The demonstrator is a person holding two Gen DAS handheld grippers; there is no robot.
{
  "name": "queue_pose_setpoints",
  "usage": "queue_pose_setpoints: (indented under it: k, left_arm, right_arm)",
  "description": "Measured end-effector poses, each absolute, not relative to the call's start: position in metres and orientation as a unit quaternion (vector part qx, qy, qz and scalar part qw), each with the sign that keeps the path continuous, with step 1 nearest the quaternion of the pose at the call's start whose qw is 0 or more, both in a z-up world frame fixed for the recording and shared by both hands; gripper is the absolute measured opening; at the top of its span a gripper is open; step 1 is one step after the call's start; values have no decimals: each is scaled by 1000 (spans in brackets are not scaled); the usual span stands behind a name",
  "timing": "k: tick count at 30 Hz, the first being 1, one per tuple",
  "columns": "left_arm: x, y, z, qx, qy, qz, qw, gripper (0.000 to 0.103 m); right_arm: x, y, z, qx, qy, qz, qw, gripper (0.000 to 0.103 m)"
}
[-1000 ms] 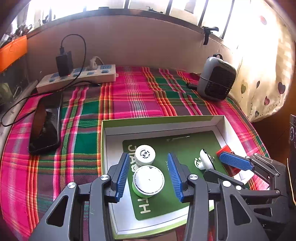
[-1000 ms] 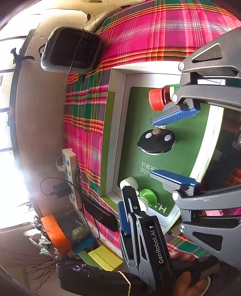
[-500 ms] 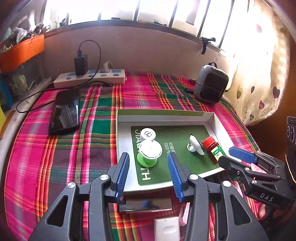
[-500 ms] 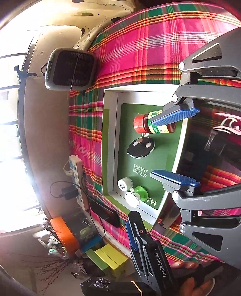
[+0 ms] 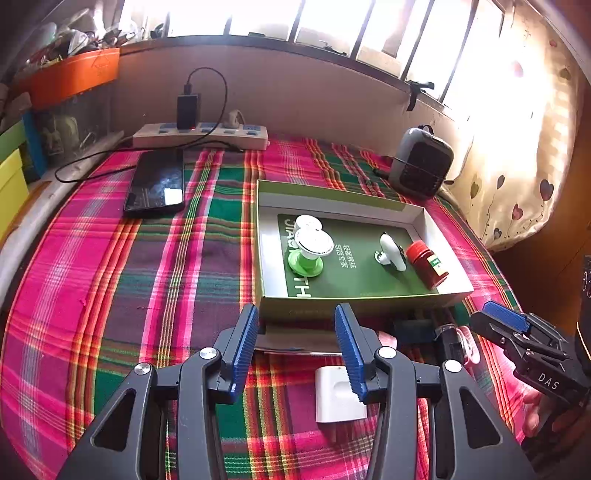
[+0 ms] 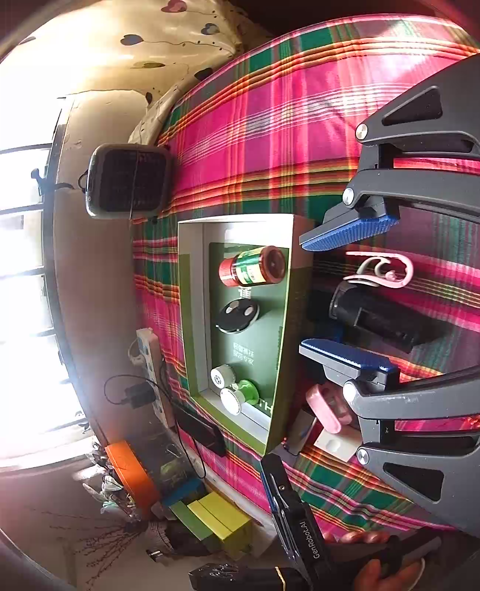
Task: Organize rigid objects
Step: 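Open both grippers and move them back toward the charger and flashlight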
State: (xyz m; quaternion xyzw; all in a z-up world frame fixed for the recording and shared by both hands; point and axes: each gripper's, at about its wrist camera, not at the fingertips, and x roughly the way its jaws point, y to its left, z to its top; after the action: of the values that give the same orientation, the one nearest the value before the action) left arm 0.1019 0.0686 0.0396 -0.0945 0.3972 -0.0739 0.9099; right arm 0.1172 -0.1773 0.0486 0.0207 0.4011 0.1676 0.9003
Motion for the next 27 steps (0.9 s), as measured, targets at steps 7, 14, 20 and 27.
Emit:
queue_pose_setpoints:
  k: [7,14,20,27]
  left_arm:
    - [89,63,32,-92,404,-90,906,43]
    - [79,64,24,-96,412,-95,901,43]
    - [75,65,23,-97,413,-99,900,43]
    - [75,64,21,-98,417,-103,898,43]
  right_arm:
    - [99,-173,40,22,412,175,894,51]
    - [93,-162,28,20,428,189,884,51]
    - [92,-157,28,20,427,183,885,51]
    - [90,-152,26,17,431,181,884,51]
